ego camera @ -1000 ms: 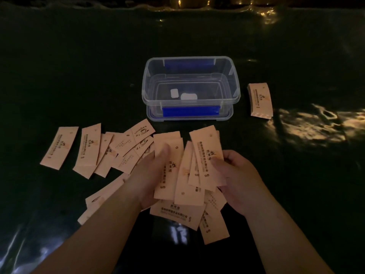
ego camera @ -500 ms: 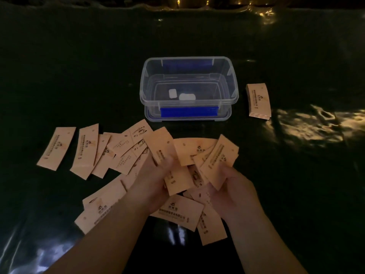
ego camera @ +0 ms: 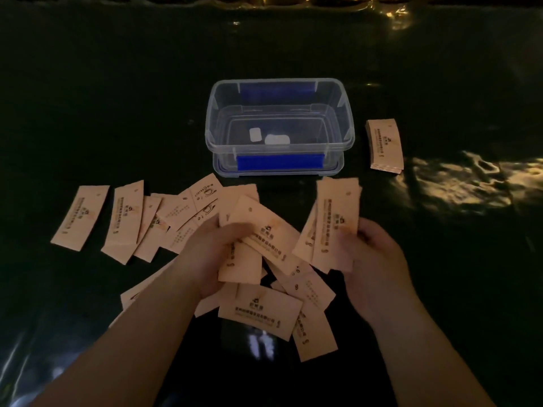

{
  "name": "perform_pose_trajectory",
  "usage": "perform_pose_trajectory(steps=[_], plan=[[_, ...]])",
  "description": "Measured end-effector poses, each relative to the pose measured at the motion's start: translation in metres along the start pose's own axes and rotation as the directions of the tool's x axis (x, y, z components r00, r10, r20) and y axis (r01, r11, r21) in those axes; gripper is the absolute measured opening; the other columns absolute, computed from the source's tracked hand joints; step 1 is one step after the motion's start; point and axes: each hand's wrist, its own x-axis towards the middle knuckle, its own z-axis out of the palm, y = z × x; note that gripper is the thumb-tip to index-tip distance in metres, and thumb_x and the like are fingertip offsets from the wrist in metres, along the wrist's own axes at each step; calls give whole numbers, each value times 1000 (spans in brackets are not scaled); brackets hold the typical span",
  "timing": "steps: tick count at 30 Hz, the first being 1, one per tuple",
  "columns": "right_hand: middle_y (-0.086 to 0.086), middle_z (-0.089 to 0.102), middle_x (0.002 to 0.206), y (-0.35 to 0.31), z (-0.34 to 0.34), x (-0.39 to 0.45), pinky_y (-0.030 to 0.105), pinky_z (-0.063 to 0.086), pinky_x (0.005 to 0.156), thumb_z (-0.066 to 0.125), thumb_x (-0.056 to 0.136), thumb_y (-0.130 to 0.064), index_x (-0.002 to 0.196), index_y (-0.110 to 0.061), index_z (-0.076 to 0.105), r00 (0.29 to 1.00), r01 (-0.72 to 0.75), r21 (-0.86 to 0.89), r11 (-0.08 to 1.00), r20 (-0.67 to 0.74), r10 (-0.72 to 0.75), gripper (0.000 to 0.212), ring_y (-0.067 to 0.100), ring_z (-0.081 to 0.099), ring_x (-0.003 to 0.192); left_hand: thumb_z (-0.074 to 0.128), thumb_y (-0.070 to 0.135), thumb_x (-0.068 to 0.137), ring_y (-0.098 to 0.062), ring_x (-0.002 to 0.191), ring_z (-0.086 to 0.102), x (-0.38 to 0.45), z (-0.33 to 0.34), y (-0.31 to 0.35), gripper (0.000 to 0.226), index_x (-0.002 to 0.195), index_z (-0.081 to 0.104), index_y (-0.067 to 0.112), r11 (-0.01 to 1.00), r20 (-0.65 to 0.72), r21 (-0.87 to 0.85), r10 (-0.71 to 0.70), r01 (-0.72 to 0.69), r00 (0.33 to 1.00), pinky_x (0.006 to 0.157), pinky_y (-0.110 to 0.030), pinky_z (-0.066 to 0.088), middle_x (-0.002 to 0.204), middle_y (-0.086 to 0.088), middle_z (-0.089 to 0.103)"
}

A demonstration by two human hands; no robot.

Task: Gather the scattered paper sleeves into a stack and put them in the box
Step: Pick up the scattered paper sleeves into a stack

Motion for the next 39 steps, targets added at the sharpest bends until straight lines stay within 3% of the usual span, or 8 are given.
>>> perform_pose_trajectory(steps=[3,8,15,20,27,30,34,39], plan=[[-14,75,97,-4,12,3,33,60,63,66,94,-29,98,-48,67,992,-32,-174,984,116,53,20,5,75,80,73,21,77,-35,96,79,-3,5,5,48,124,64,15,997,125,-17,-66,69,990,74,-49,63,107,-17,81],[-12,76,91,14,33,-3,24,59,50,66,95,-34,94,-47,66,974,-129,-235,963,150,168,13,-2,74,64,66,26,89,-34,92,79,-6,20,-8,27,111,77,15,975,137,-205,-64,91,989,71,-47,65,104,-16,81],[-2,79,95,23,14,-3,38,64,57,68,95,-26,103,-39,70,964,-247,-11,969,97,247,16,15,79,72,63,23,93,-37,92,80,-8,16,-14,24,116,68,18,968,94,-215,-113,131,989,66,-49,66,106,-17,82],[-10,80,83,23,14,-3,47,63,72,64,98,-29,99,-39,72,979,-185,-6,983,85,184,14,15,79,74,71,13,87,-37,100,77,-9,12,-21,27,113,76,12,992,229,-102,-43,68,973,76,-47,65,114,-22,78],[-2,80,97,24,-1,0,49,64,67,71,91,-22,92,-41,76,976,-210,274,939,-1,219,19,22,78,90,63,3,91,-34,101,78,-4,1,-15,38,128,66,12,995,72,-96,1,6,997,70,-45,65,112,-17,80],[-11,79,90,27,-3,-1,42,63,62,71,90,-24,87,-45,75,985,-169,188,968,13,170,22,13,78,80,59,1,94,-33,98,79,-5,1,-13,38,130,64,12,995,57,-98,-9,15,998,66,-44,65,112,-17,80],[-9,79,87,27,10,-3,47,64,70,75,86,-30,87,-45,74,987,-158,63,985,14,158,15,13,79,75,64,1,89,-41,107,75,-9,6,-15,36,123,68,10,991,110,-131,-9,24,994,79,-53,63,120,-24,75],[-11,75,95,32,40,-9,29,57,65,71,89,-43,88,-47,69,993,-44,-214,976,95,66,5,4,74,77,66,6,82,-40,112,72,-12,14,-21,47,129,65,9,996,262,-80,-17,39,965,90,-54,60,124,-22,73]])
